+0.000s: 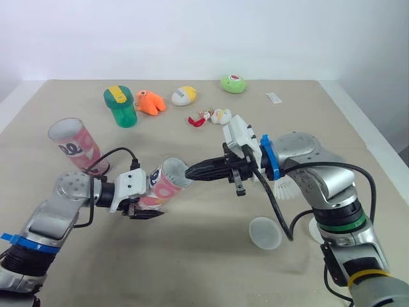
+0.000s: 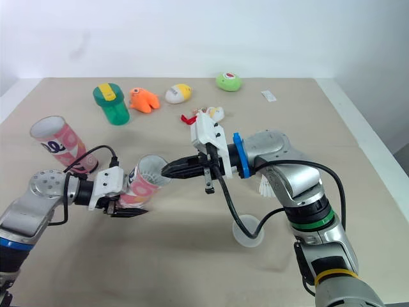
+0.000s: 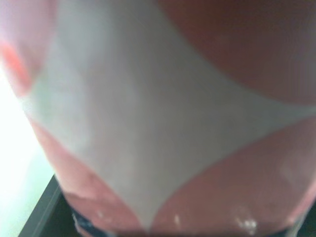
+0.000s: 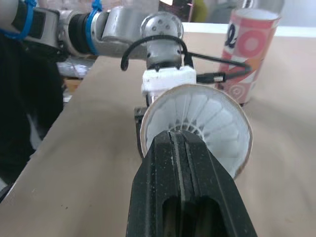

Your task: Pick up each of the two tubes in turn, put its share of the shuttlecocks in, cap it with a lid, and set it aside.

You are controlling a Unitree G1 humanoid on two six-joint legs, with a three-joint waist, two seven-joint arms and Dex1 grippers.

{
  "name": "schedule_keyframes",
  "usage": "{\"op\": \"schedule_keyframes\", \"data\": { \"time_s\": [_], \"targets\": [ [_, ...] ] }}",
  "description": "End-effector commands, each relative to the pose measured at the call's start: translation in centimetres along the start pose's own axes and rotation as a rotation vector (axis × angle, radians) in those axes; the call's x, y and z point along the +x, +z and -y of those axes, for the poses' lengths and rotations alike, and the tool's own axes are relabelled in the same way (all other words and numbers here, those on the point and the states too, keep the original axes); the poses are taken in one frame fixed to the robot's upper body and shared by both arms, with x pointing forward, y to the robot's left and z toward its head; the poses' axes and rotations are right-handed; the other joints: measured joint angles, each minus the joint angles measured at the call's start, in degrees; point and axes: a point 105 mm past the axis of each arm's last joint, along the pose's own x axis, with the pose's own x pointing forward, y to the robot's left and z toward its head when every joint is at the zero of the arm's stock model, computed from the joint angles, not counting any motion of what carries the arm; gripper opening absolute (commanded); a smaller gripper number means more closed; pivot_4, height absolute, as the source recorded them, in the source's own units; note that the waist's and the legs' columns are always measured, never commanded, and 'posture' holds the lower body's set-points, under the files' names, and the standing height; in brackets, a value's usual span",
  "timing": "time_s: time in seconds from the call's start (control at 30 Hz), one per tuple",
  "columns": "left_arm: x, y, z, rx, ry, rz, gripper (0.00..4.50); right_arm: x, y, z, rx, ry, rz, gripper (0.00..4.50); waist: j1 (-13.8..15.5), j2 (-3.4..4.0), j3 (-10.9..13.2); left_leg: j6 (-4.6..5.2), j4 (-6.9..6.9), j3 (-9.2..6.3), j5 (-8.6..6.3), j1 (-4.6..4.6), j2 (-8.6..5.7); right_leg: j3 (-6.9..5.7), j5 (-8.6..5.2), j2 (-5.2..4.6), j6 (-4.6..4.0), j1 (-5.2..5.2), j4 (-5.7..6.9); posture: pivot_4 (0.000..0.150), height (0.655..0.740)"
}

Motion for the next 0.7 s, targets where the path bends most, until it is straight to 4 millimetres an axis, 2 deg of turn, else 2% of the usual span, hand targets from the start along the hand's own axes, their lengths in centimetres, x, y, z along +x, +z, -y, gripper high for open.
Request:
{"op": "schedule_keyframes", "data": {
  "time_s": [0.03, 0.17, 0.27, 0.37, 0.53, 0.63, 0.7],
  "targets": [
    [0.7, 1.7, -0.9, 0.026, 0.060, 0.129, 3.32, -2.2, 0.7, -0.4, -0.017, -0.051, 0.003, 0.13, 0.2, -0.02, 0.0, 0.00, 0.01, -0.05, 0.00, -0.06, -0.03, -0.07, -0.01, -0.04, 0.01, 0.01, -0.01, 0.150, 0.7400],
    [2.7, 1.9, -1.3, -0.005, 0.155, 0.283, 3.32, -5.1, -0.6, -1.0, 0.033, -0.100, -0.072, 0.13, 0.6, -0.10, 0.1, 0.00, 0.13, -0.14, -0.01, -0.26, -0.18, -0.17, -0.02, -0.25, 0.13, 0.01, -0.09, 0.150, 0.7400],
    [4.2, 1.7, -1.2, -0.030, 0.225, 0.370, 3.32, -6.7, -1.0, -1.6, 0.071, -0.120, -0.100, 0.88, 0.8, -0.13, 0.1, 0.02, 0.16, -0.16, -0.03, -0.29, -0.21, -0.17, 0.01, -0.28, 0.16, 0.03, -0.18, 0.150, 0.7400],
    [5.7, 1.1, -0.9, -0.082, 0.270, 0.427, 3.32, -8.3, -2.2, -2.3, 0.110, -0.139, -0.171, 2.19, 0.9, -0.16, 0.1, 0.03, 0.16, -0.18, -0.03, -0.27, -0.18, -0.16, 0.04, -0.22, 0.13, 0.04, -0.16, 0.150, 0.7400],
    [7.9, 0.9, -0.1, -0.168, 0.295, 0.498, 3.32, -10.9, -6.8, -4.2, 0.154, -0.134, -0.395, 4.47, 1.3, -0.14, 0.1, 0.03, 0.28, -0.33, -0.03, -0.27, -0.21, -0.31, 0.06, -0.24, 0.16, 0.17, -0.19, 0.150, 0.7400],
    [9.1, 0.3, 0.7, -0.216, 0.287, 0.507, 3.32, -11.8, -8.8, -4.7, 0.151, -0.142, -0.457, 4.47, 1.2, -0.11, 0.1, 0.03, 0.52, -0.33, -0.03, -0.27, -0.22, -0.30, 0.14, -0.25, 0.30, 0.27, -0.19, 0.150, 0.7400],
    [9.7, -0.1, 1.1, -0.246, 0.282, 0.508, 3.32, -11.9, -9.8, -4.6, 0.135, -0.158, -0.471, 4.47, 1.1, 0.00, 0.0, 0.03, 0.72, -0.30, -0.03, -0.25, -0.22, -0.23, 0.09, -0.23, 0.75, 0.33, -0.19, 0.150, 0.7400]
  ]
}}
